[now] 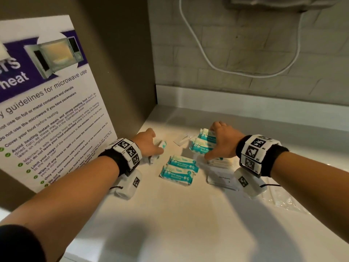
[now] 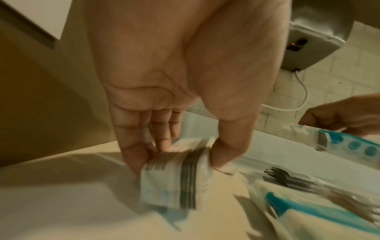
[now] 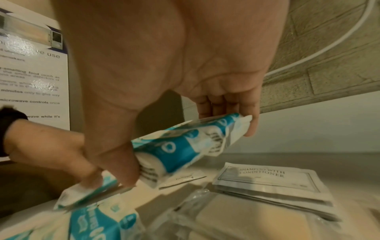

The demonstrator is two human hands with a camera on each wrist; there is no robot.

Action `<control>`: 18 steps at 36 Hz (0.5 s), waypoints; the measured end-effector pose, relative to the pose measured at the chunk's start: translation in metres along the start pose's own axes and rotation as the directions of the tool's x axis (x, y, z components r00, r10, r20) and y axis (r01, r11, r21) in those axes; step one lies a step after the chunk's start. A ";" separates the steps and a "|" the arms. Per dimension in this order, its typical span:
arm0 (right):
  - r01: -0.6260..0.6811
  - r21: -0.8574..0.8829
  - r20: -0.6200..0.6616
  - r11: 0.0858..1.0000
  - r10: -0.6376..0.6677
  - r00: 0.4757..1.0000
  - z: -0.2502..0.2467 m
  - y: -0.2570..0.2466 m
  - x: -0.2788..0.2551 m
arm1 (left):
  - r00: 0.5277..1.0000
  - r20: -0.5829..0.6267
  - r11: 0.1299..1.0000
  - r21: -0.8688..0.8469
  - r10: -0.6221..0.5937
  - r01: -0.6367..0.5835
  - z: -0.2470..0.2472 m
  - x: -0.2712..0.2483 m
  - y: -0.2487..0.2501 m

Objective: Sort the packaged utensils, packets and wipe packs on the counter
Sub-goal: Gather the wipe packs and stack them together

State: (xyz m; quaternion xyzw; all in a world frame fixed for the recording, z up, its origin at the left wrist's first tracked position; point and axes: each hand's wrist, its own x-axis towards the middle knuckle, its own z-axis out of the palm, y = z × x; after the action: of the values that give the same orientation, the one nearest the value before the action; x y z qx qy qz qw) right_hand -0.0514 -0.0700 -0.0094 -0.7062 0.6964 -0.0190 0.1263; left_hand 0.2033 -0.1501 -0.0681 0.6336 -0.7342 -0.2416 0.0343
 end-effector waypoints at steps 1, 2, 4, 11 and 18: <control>-0.001 0.002 0.001 1.000 0.001 1.000 0.000 0.000 0.000 | 0.999 -0.029 0.994 -0.103 0.028 -0.031 -0.003 0.000 0.002; -0.002 0.003 0.002 1.000 0.002 1.000 0.000 0.001 -0.001 | 0.996 -0.058 0.976 -0.203 0.070 -0.081 -0.006 -0.002 0.005; -0.002 0.006 0.005 1.000 0.002 1.000 -0.001 0.002 -0.001 | 0.978 -0.099 0.910 -0.360 0.181 -0.205 -0.014 -0.005 0.011; -0.007 0.010 -0.002 1.000 0.007 1.000 -0.004 0.004 -0.003 | 0.901 -0.107 0.728 -0.553 0.420 -0.405 -0.027 -0.011 0.020; -0.015 0.019 -0.004 1.000 0.015 1.000 -0.004 0.009 -0.005 | 0.896 -0.048 0.740 -0.545 0.441 -0.393 -0.012 -0.006 0.019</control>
State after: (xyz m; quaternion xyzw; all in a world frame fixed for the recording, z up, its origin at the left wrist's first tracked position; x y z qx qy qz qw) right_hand -0.0610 -0.0658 -0.0070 -0.6997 0.7017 -0.0262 0.1320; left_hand 0.1918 -0.1465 -0.0483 0.4064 -0.7591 -0.4513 0.2343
